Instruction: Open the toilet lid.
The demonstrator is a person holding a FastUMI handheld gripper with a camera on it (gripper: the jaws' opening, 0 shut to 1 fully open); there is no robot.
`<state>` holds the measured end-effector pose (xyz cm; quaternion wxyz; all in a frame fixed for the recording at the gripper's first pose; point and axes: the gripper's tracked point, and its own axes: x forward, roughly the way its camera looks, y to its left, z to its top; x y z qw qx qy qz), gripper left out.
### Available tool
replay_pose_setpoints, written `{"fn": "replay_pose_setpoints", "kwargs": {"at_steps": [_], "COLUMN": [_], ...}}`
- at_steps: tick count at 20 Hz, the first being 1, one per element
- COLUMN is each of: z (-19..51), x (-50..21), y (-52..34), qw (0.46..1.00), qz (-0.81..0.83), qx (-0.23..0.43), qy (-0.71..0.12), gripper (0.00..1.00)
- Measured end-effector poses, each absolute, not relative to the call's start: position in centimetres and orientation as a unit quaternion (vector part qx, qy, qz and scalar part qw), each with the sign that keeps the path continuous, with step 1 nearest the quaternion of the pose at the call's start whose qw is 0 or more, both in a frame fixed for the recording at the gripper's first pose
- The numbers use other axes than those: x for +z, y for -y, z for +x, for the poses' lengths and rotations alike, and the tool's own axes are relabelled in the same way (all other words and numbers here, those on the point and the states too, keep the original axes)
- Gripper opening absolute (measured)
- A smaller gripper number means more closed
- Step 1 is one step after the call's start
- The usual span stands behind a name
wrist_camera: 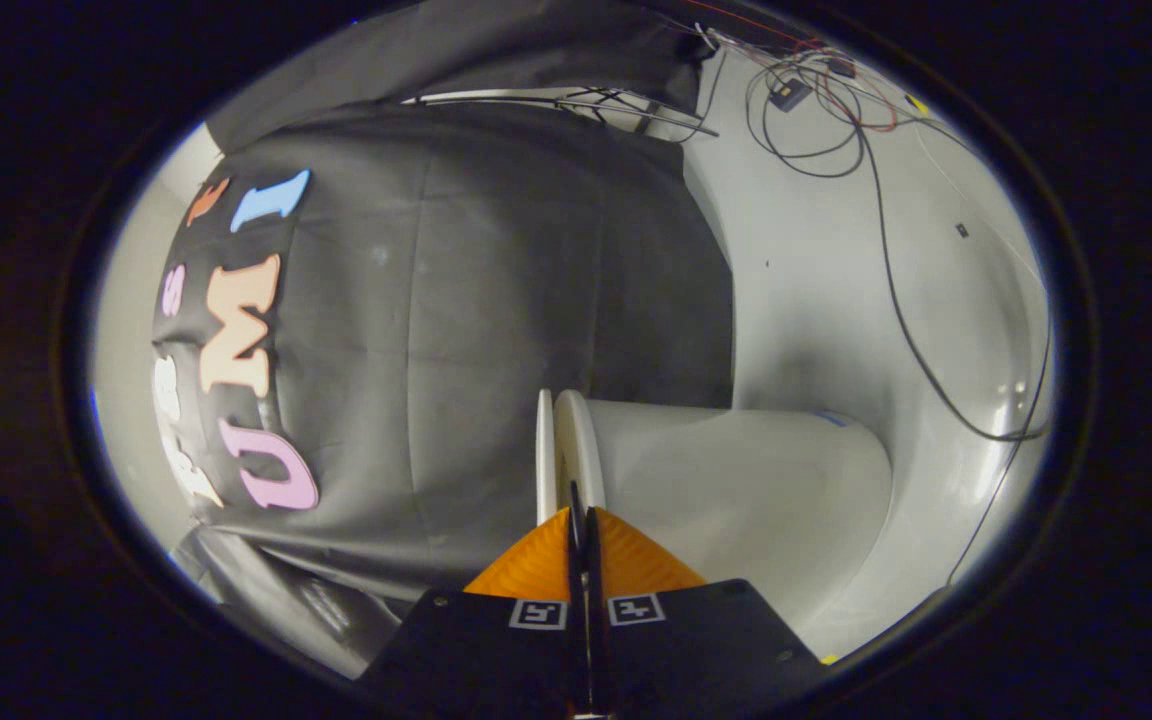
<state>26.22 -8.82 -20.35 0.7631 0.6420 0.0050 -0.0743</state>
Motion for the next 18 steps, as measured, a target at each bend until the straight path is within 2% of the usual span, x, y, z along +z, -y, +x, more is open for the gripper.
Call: {"fn": "replay_pose_setpoints", "kwargs": {"at_steps": [8, 18], "z": [26.1, 26.8], "x": [-13.7, -1.6], "y": [7.2, -1.0], "qw": [0.809, 0.894], "qz": [0.585, 0.446], "qx": [-0.059, -0.019], "qy": [0.027, 0.037], "gripper": [0.01, 0.02]}}
